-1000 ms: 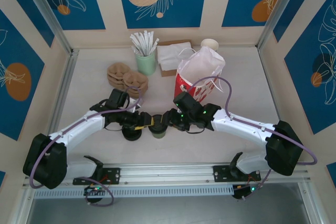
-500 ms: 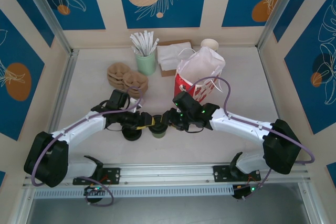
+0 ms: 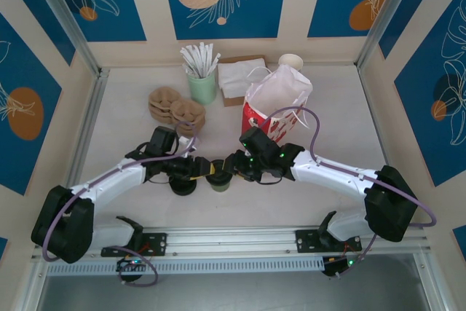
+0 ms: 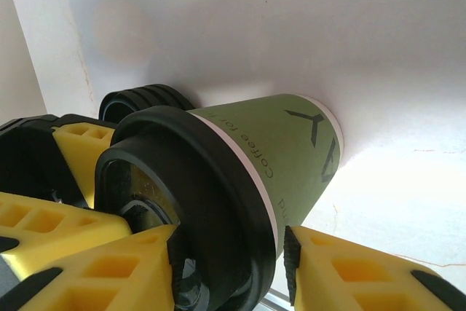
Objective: Pack the takeout coffee
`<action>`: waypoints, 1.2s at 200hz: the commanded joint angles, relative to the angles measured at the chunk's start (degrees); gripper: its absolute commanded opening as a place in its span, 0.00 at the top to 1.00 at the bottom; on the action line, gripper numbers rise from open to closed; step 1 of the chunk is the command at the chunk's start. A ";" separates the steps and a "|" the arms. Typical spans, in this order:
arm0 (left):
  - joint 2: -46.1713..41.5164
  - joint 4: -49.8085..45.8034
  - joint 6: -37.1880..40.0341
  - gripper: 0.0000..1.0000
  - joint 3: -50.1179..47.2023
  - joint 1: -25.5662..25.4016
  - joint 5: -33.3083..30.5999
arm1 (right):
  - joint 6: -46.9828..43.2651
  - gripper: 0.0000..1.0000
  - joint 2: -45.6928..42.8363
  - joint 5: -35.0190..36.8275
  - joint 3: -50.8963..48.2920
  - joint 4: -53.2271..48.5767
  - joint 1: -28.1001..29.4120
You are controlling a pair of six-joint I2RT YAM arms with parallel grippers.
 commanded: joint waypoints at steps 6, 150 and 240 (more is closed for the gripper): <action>0.40 -9.27 1.26 0.46 -0.28 0.36 -5.80 | 0.20 0.54 1.19 2.47 -1.14 -6.35 0.47; -1.49 -14.27 1.17 0.39 9.26 0.40 -4.65 | -0.50 0.46 0.59 1.43 3.02 -7.26 0.58; -6.19 -19.50 2.51 0.39 17.20 0.40 -9.23 | -2.33 0.43 -4.18 2.02 7.73 -11.90 0.89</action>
